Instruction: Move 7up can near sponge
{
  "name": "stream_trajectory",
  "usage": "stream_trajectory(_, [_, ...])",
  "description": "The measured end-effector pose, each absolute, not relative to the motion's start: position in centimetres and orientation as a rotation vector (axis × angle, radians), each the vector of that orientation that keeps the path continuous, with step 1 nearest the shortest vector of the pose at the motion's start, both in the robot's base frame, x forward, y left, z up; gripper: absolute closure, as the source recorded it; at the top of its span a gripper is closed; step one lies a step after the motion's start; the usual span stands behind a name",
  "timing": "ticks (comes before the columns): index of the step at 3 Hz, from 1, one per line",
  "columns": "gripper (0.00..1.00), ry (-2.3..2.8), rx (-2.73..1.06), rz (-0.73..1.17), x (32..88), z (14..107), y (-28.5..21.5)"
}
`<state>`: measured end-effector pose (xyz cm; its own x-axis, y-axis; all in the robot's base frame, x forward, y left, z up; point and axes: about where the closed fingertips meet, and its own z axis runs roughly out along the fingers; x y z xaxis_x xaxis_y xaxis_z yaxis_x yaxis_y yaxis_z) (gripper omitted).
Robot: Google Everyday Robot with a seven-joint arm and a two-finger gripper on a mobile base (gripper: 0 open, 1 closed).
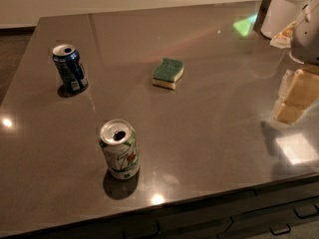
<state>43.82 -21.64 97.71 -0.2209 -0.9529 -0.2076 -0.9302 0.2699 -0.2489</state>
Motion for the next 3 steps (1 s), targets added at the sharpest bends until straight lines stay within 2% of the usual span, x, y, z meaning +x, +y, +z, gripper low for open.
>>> stream_trajectory(2, [0.00,2.241,-1.724,-0.075,44.1,97.6,-21.3])
stream_trajectory(3, [0.00,2.227,-1.752,-0.007,44.0,96.7,-19.2])
